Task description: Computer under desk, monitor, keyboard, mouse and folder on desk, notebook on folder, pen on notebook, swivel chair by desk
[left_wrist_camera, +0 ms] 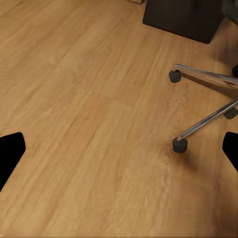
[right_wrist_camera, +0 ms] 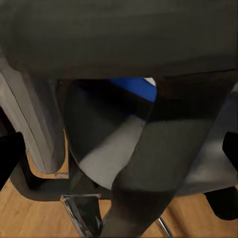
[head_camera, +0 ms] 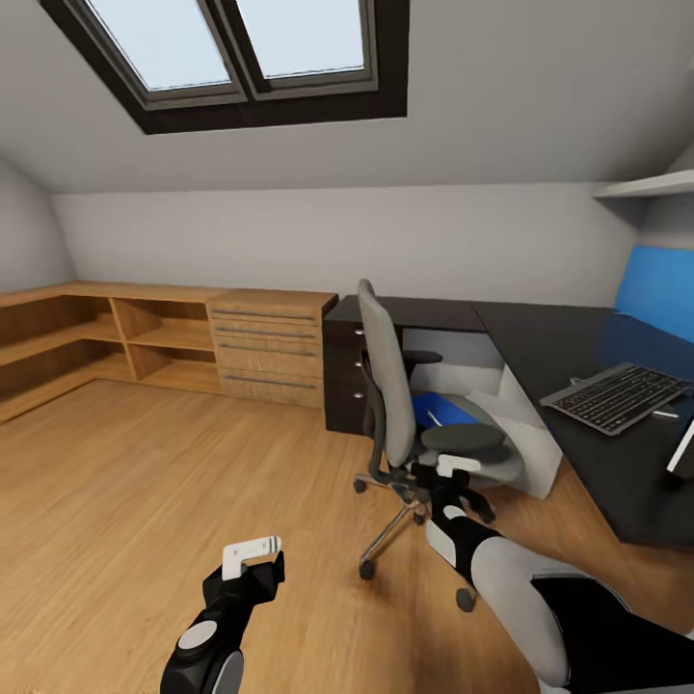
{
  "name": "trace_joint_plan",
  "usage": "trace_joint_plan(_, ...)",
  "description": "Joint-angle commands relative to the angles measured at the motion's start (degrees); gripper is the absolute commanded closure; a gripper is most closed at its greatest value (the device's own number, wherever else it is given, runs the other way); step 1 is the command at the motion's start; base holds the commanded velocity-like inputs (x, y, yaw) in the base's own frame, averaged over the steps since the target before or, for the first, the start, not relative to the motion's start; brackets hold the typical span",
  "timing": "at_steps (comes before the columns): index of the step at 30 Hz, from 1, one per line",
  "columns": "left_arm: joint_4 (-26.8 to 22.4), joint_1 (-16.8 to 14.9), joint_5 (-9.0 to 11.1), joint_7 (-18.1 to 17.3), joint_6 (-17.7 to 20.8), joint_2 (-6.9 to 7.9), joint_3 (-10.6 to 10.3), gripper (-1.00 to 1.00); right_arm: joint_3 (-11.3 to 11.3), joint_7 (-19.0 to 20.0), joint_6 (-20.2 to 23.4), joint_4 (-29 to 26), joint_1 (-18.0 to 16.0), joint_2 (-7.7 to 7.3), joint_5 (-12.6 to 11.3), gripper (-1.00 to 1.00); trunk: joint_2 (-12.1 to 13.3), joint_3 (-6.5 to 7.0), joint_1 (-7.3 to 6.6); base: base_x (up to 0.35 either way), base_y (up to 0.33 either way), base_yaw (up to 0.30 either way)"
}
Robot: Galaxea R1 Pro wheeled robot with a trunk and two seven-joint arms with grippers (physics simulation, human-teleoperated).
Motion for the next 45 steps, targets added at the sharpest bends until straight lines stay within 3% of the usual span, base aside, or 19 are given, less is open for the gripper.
trace_joint_plan(1, 0.0, -0.1, 0.6, 0.6, 0.1, 0.01, -0.1, -1.00, 0.2, 0.1, -0.2, 0.1, -0.1, 0.01, 0.0, -1.00, 0.0, 0.01, -0.01, 0.000, 0.000, 0.193)
trace_joint_plan(45, 0.0, -0.1, 0.6, 0.6, 0.2, 0.01, -0.2, -1.00, 0.2, 0.1, -0.2, 0.0, 0.0, 0.01, 0.0, -1.00, 0.0, 2.82, -0.01, 0.000, 0.000, 0.181)
